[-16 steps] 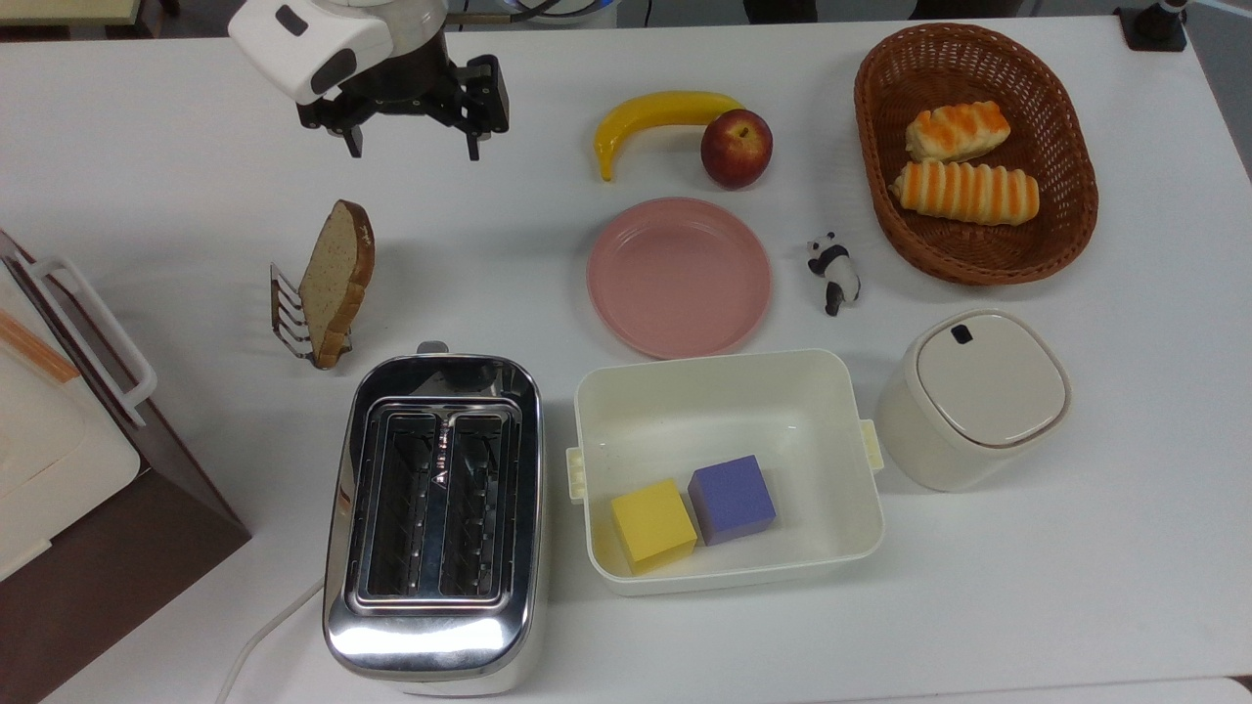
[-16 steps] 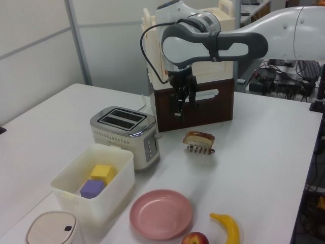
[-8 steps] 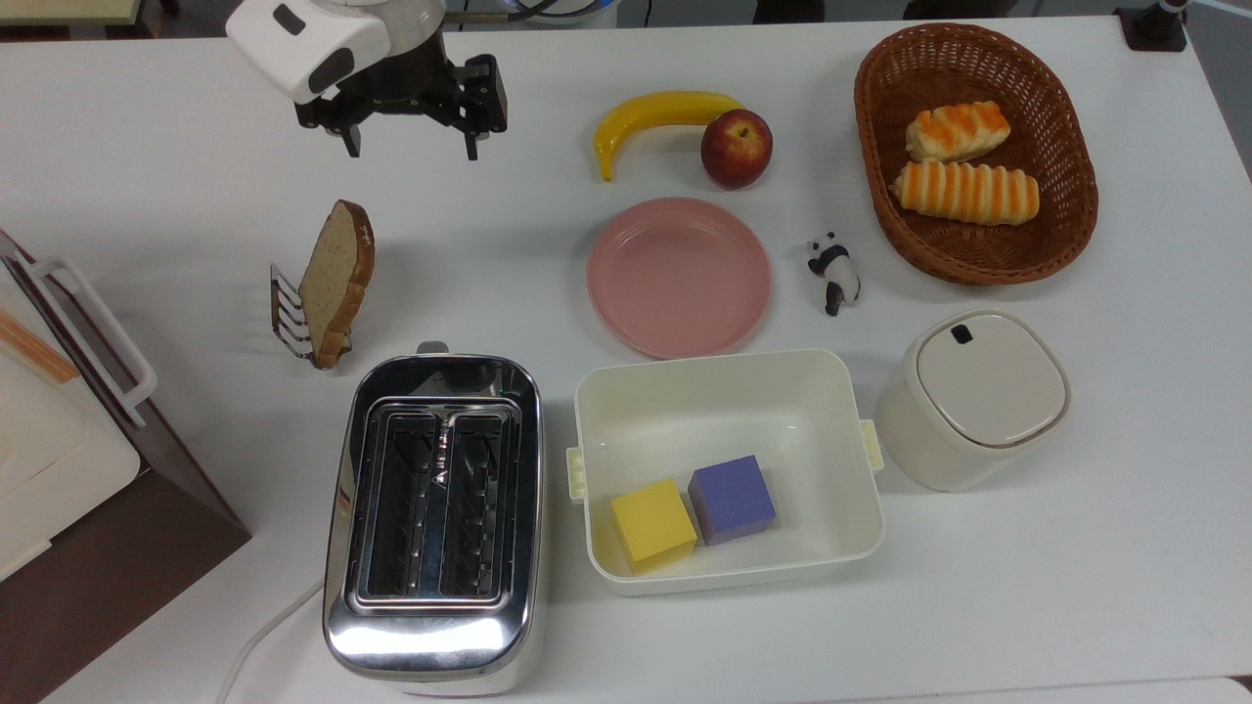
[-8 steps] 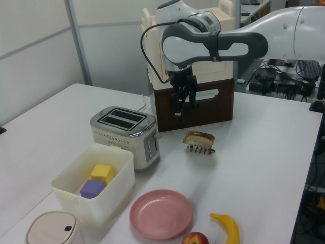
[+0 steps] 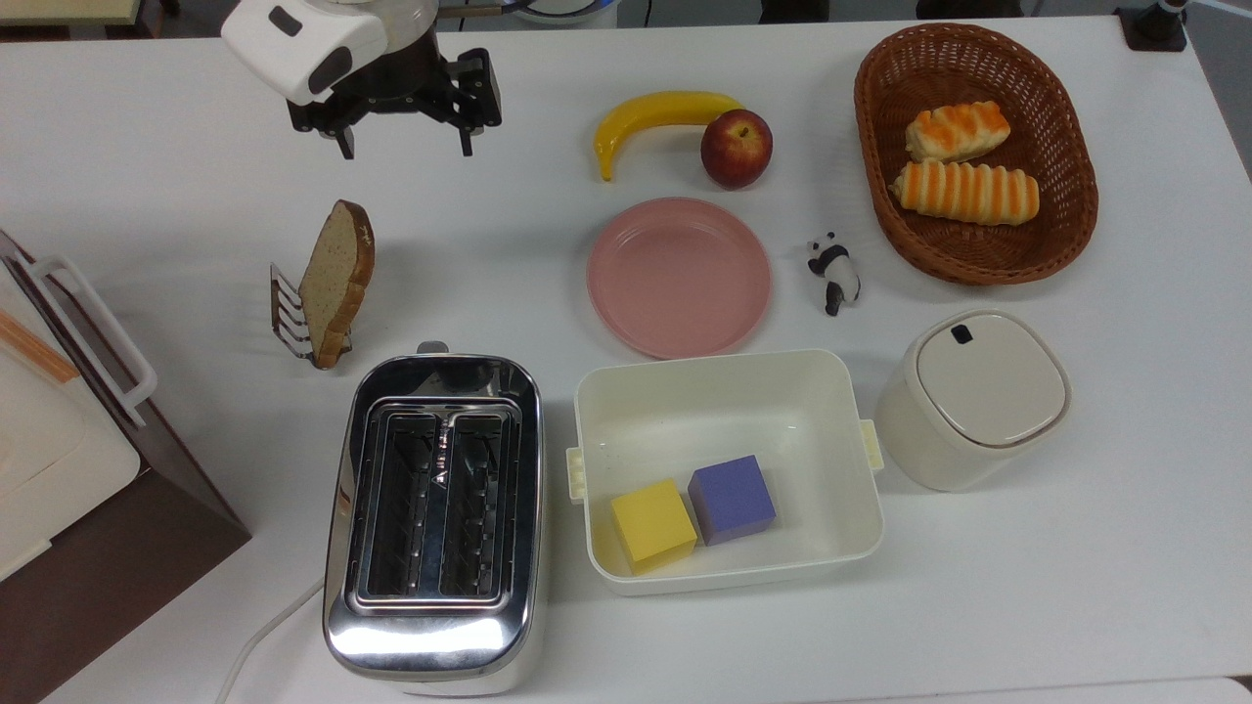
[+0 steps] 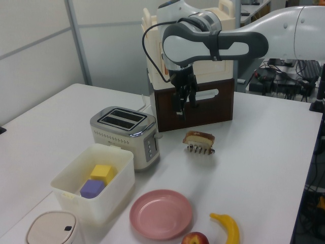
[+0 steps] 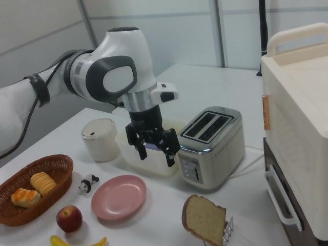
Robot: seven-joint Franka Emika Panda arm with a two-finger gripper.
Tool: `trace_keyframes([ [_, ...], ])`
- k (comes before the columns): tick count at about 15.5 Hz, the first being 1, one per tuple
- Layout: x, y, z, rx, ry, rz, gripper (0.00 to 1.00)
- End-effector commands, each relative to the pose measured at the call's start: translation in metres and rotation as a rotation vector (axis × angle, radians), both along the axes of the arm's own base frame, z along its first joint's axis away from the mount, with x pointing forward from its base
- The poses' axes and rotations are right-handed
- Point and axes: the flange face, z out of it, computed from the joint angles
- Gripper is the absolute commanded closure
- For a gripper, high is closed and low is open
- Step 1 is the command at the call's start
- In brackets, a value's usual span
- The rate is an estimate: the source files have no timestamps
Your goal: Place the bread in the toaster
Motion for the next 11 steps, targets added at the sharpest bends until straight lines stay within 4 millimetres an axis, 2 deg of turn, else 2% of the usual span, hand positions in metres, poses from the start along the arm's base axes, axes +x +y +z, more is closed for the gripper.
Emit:
trace_keyframes([
  [1, -0.009, -0.003, 0.009, -0.012, 0.013, 0.041, 0.0],
  [5, -0.011, -0.016, 0.009, -0.011, 0.013, 0.023, 0.0],
  [11, -0.011, -0.018, 0.004, -0.027, 0.021, 0.023, 0.0],
])
